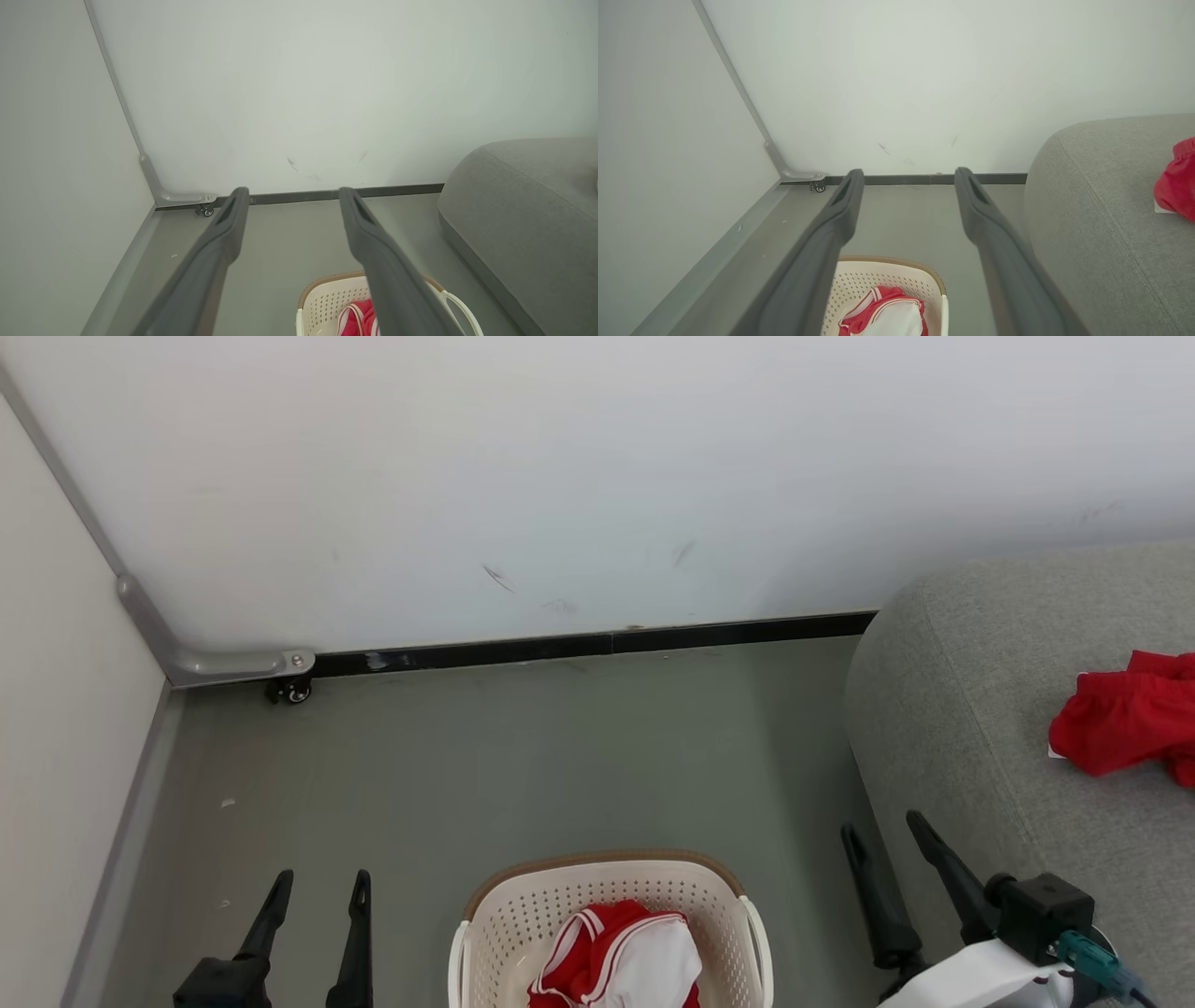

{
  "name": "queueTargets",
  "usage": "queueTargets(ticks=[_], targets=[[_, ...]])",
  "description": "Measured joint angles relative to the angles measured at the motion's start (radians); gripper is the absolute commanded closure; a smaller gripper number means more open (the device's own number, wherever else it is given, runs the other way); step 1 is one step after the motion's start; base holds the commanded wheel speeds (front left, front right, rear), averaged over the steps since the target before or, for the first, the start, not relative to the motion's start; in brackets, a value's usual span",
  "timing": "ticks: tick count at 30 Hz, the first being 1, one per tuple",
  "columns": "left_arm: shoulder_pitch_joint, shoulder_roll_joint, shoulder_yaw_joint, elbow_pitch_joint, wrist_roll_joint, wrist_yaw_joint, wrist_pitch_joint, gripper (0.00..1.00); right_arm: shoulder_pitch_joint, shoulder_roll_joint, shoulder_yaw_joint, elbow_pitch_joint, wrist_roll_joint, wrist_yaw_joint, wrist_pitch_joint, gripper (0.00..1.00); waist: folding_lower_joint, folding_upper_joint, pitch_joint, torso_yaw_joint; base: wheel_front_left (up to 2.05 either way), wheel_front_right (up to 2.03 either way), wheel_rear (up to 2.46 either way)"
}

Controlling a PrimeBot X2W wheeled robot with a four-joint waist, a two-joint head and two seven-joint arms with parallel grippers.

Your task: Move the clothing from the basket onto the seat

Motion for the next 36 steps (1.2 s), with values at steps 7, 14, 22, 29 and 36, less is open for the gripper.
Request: queueTargets(ticks=[7, 14, 22, 29, 36], targets=[[-0.006, 0.000, -0.001, 0.000, 0.009, -0.008, 0.000, 0.00, 0.013, 0.000, -0.010, -0.018, -0.004, 0.000, 0.003, 0.00, 0.0000, 0.0000, 0.012, -0.005, 0.00, 0.00, 0.00], [-0.031, 0.002, -0.029, 0.002, 0.028, -0.027, 0.000, 0.00, 0.013, 0.001, -0.024, -0.050, -0.014, 0.000, 0.013, 0.00, 0.0000, 0.0000, 0.030, -0.011, 0.00, 0.00, 0.00], [-0.103, 0.010, -0.071, 0.018, 0.057, -0.067, 0.001, 0.00, 0.013, 0.002, -0.045, -0.078, -0.014, 0.000, 0.022, 0.00, 0.0000, 0.0000, 0.069, -0.026, 0.00, 0.00, 0.00], [-0.160, 0.011, -0.105, 0.040, 0.079, -0.097, 0.012, 0.00, 0.013, 0.003, -0.047, -0.106, -0.014, 0.000, 0.022, 0.00, 0.0000, 0.0000, 0.107, -0.042, 0.00, 0.00, 0.00], [-0.219, 0.015, -0.137, 0.073, 0.114, -0.115, 0.021, 0.00, 0.011, 0.005, -0.041, -0.129, -0.016, 0.000, 0.019, 0.00, 0.0000, 0.0001, 0.153, -0.067, 0.00, 0.00, 0.00]])
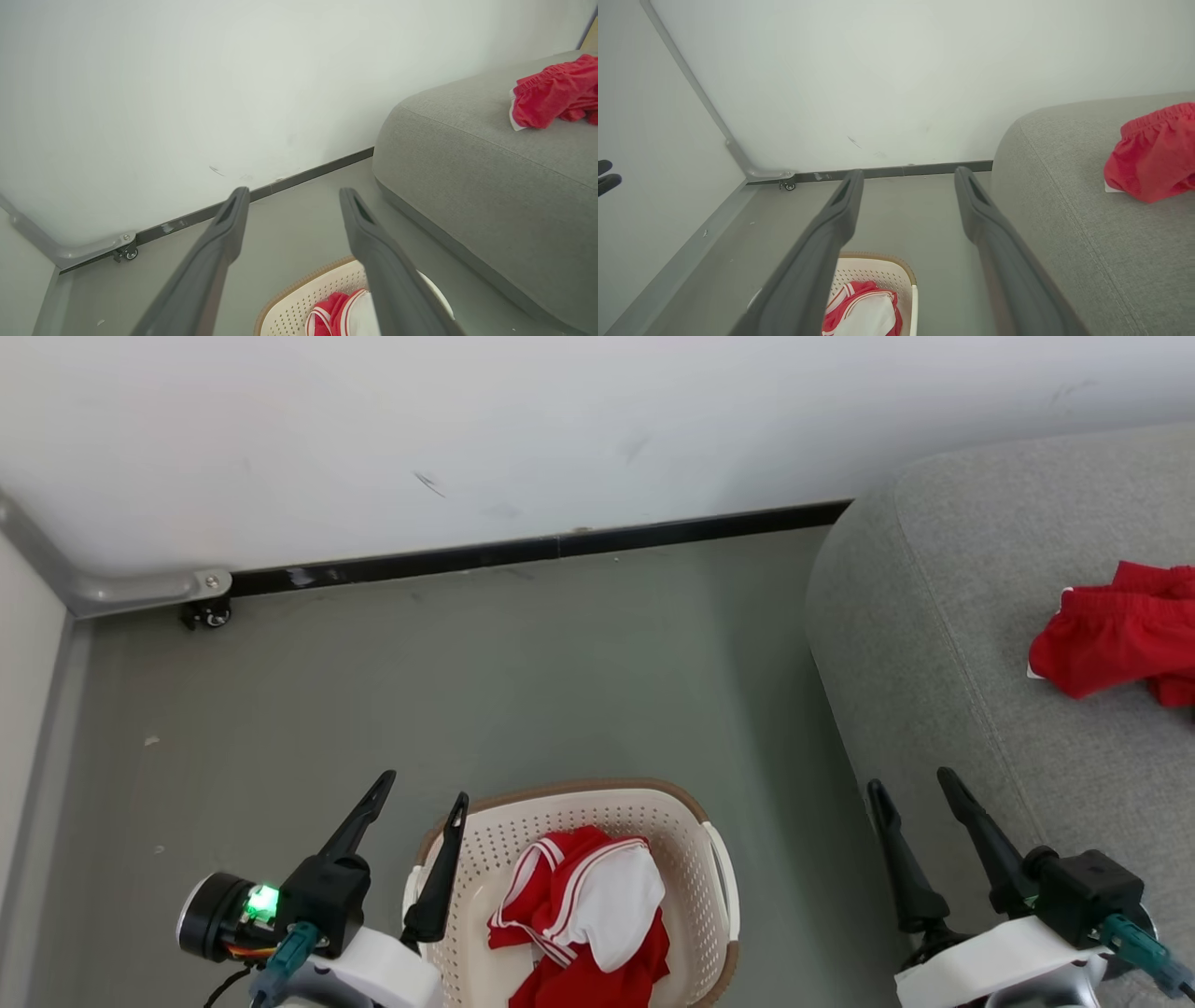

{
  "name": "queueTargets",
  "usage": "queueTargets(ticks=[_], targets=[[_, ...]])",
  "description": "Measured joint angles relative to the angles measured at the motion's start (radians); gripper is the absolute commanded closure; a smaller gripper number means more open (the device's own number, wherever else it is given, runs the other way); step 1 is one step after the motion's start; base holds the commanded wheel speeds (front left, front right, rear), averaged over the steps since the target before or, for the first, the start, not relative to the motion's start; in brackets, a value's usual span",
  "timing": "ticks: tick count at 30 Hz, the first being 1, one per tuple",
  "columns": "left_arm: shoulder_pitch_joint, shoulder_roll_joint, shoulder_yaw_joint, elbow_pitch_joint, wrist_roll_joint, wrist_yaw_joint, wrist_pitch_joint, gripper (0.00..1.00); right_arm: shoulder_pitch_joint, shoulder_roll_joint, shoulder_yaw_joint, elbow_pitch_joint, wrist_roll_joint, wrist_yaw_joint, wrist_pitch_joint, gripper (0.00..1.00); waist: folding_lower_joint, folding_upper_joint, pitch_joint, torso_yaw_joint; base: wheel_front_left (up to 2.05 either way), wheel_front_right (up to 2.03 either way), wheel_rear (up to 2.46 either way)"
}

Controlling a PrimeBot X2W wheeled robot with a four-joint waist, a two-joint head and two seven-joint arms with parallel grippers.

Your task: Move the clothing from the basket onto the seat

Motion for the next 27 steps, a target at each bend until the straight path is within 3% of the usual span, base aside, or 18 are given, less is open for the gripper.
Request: queueTargets(ticks=[27], targets=[[-0.173, -0.003, -0.089, 0.205, 0.086, -0.061, 0.035, 0.00, -0.042, 0.002, -0.033, -0.049, 0.014, 0.000, -0.050, 0.00, 0.0000, 0.0000, 0.192, -0.138, 0.00, 0.00, 0.00]])
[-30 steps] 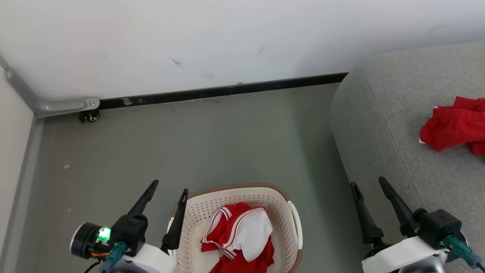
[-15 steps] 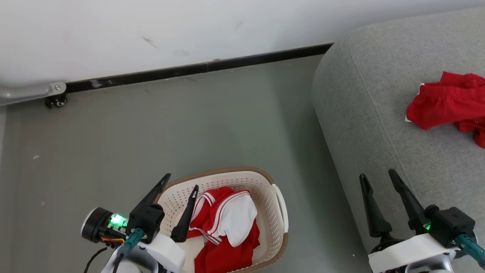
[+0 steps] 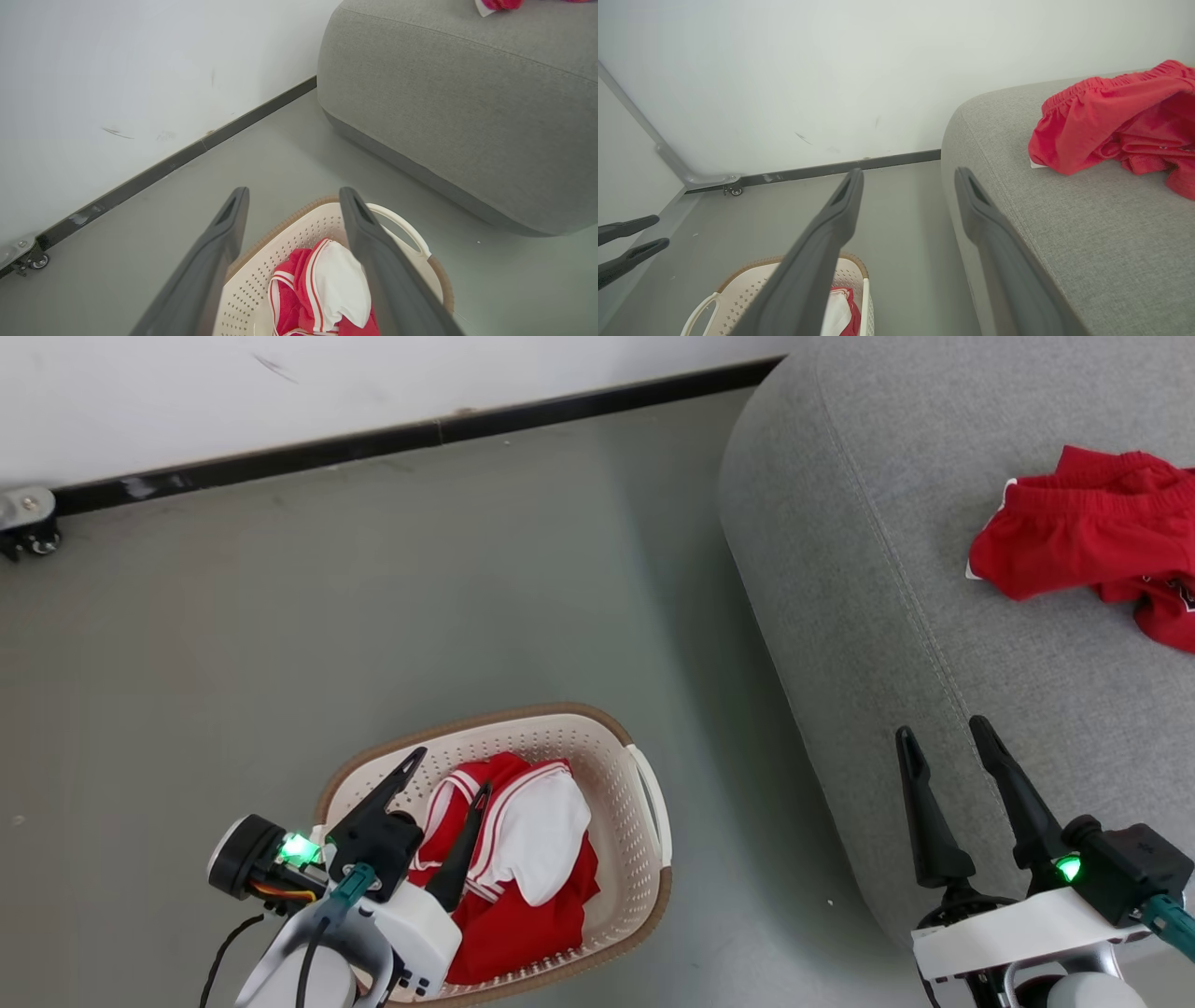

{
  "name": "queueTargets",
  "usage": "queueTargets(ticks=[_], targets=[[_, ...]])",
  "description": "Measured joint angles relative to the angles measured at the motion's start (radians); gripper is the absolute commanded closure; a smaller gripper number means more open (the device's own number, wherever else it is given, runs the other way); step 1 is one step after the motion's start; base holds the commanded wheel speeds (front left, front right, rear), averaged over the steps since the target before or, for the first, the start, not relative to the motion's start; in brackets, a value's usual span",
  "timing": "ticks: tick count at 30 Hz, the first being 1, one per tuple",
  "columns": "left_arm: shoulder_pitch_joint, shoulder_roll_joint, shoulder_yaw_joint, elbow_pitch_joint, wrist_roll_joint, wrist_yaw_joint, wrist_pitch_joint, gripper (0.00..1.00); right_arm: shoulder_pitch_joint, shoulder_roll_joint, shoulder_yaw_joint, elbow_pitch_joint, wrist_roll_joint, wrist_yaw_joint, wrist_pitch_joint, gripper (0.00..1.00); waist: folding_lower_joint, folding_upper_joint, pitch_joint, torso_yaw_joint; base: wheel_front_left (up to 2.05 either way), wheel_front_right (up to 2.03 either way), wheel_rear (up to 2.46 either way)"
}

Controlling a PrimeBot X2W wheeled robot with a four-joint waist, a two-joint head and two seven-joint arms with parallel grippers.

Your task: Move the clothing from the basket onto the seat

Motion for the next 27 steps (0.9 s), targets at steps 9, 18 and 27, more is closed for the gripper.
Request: queueTargets(ticks=[9, 18, 27], targets=[[-0.040, -0.007, -0.017, 0.075, 0.009, -0.009, 0.021, 0.00, -0.033, 0.000, -0.002, -0.011, 0.005, 0.000, -0.027, 0.00, 0.0000, 0.0000, 0.069, -0.040, 0.00, 0.00, 0.00], [-0.074, -0.001, -0.020, 0.154, 0.027, -0.017, 0.033, 0.00, -0.073, 0.002, -0.007, -0.014, 0.023, 0.000, -0.051, 0.00, 0.0000, 0.0000, 0.136, -0.078, 0.00, 0.00, 0.00], [-0.099, 0.015, -0.050, 0.215, 0.067, -0.018, 0.043, 0.00, -0.109, 0.003, -0.002, -0.012, 0.033, 0.000, -0.068, 0.00, 0.0000, 0.0000, 0.193, -0.107, 0.00, 0.00, 0.00]])
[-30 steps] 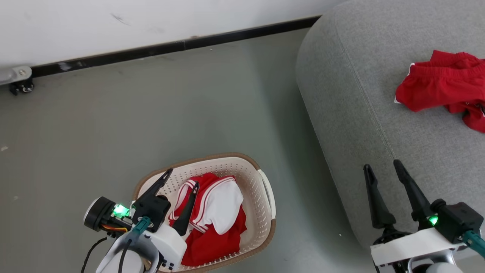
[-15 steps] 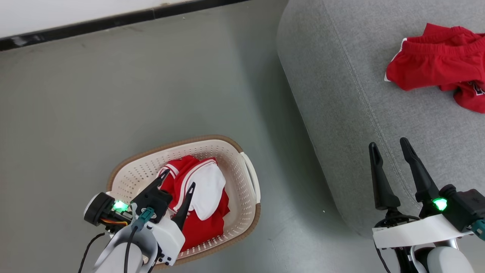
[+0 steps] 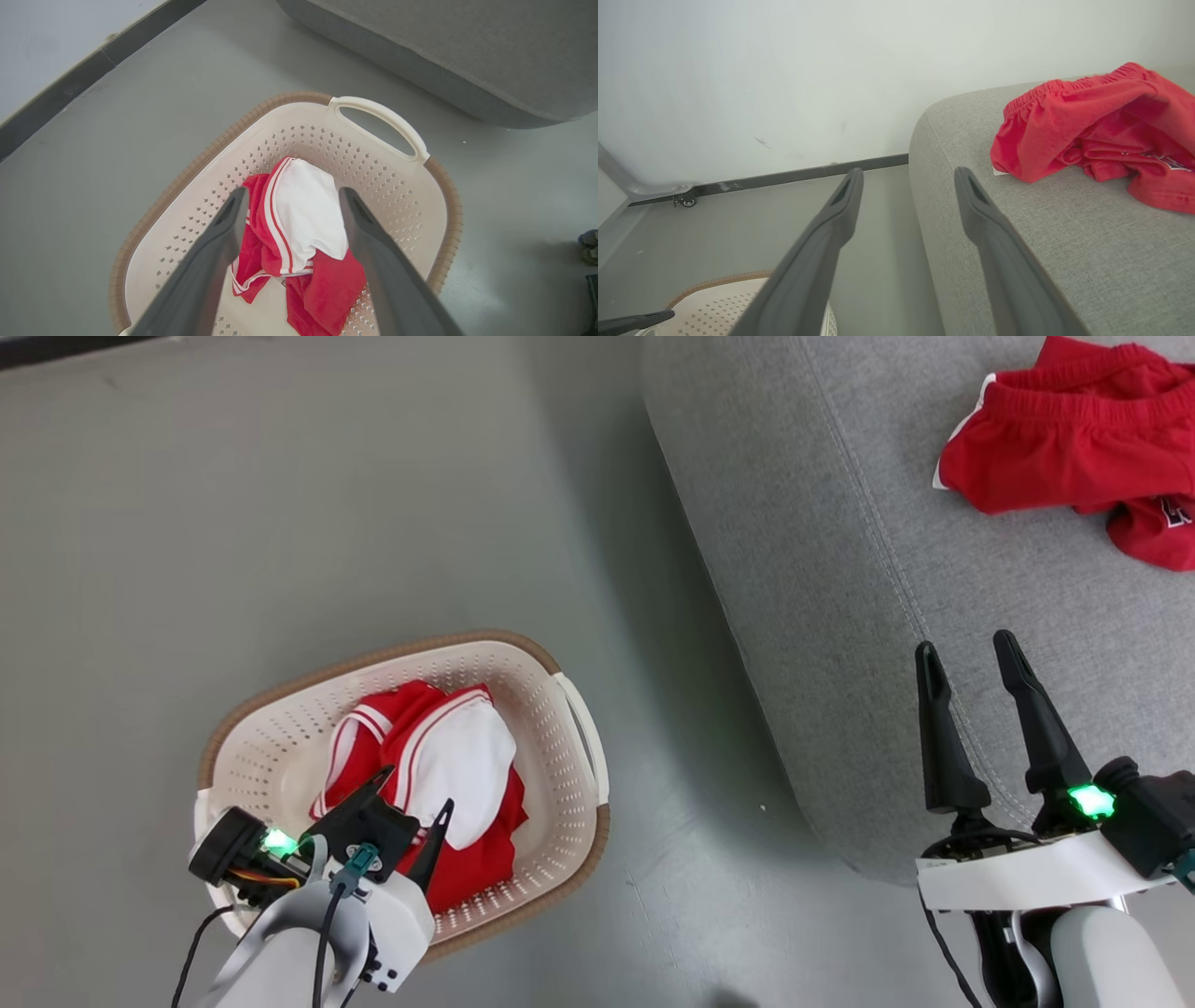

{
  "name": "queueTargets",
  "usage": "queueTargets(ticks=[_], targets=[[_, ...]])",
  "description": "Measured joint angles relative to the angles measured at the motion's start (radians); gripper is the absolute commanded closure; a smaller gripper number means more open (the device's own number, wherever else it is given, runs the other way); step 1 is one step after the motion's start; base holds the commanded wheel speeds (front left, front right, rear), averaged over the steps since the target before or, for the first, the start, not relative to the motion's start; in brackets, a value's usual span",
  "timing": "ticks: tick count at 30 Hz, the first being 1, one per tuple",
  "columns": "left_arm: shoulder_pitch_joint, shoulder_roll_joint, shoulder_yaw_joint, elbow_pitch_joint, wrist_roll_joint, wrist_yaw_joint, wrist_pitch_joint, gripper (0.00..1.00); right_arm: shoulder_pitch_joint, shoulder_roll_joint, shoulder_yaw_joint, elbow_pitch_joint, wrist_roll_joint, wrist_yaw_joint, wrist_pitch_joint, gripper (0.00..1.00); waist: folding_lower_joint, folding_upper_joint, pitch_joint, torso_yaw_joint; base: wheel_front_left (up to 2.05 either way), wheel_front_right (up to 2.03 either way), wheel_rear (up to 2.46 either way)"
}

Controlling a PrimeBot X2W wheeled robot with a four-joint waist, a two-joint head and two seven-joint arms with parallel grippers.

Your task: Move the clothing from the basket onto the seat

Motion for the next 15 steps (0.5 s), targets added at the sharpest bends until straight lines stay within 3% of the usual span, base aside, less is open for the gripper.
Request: queueTargets(ticks=[15], targets=[[-0.062, 0.019, -0.024, 0.096, 0.056, 0.001, 0.003, 0.00, -0.060, 0.000, 0.020, 0.004, 0.011, 0.000, -0.025, 0.00, 0.0000, 0.0000, 0.099, -0.036, 0.00, 0.00, 0.00]])
